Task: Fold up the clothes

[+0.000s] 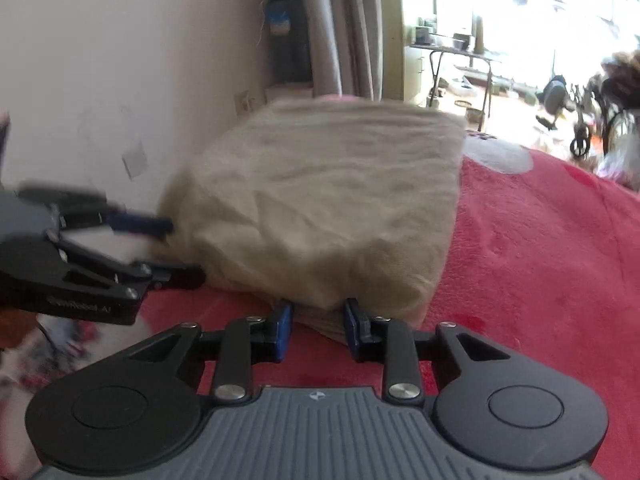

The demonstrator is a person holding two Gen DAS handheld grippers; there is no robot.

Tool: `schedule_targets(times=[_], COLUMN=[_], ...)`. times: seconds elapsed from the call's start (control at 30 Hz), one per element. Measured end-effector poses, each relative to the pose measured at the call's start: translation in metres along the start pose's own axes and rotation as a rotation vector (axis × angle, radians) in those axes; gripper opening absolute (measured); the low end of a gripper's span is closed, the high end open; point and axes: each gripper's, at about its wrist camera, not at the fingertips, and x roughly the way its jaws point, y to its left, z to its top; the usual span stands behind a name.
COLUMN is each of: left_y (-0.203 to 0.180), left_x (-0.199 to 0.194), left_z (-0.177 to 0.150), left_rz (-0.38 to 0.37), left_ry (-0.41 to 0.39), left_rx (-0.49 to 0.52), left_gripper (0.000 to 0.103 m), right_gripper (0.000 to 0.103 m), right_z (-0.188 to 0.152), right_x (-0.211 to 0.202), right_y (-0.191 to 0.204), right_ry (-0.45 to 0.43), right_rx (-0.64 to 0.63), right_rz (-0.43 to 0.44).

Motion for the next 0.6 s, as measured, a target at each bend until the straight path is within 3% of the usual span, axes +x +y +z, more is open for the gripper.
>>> schedule_targets(times=[0.13,0.2,0.27,0.4,0.5,0.6], left_y=[0.01,0.008,0.0,-0.028,-0.046,-0.062], left_x=[-0.018,-0.02,-0.027,-0.052,-0.076,-0.105], left_z=[0.006,0.008,0.007,-0.004,-0.016,-0.028], left_rz=[-0.051,-0.054,-0.053,-0.061,-0.06,-0.065], left_ry=[-0.036,-0.05,-0.057,-0.055,-0.065,-0.093], left_rx=[-0.077,-0.122,-0.15,-0.153,-0.186,-0.222], left_gripper=[0.062,0.062,0.062,0.066,0.08,0.099], right_gripper=[0.031,0.031,0.031,0.033,0.046,0.051], right_z=[0.008,0.01,0.008,-0.014,-0.033,-0.05], right_x=[-0.038,-0.037,-0.038,-0.067,-0.091,-0.117], right_y=[-0.009,-0.015,-0.025,-0.016,-0.006,0.003], right_ry=[-0.091,-0.093,-0.052,0.006,0.051,0.071], right_rx=[0.07,0.106,0.198,0.229,0.237,0.25], right_rz=[-0.02,-0.057,-0.087,-0.121,-0.155,-0.183])
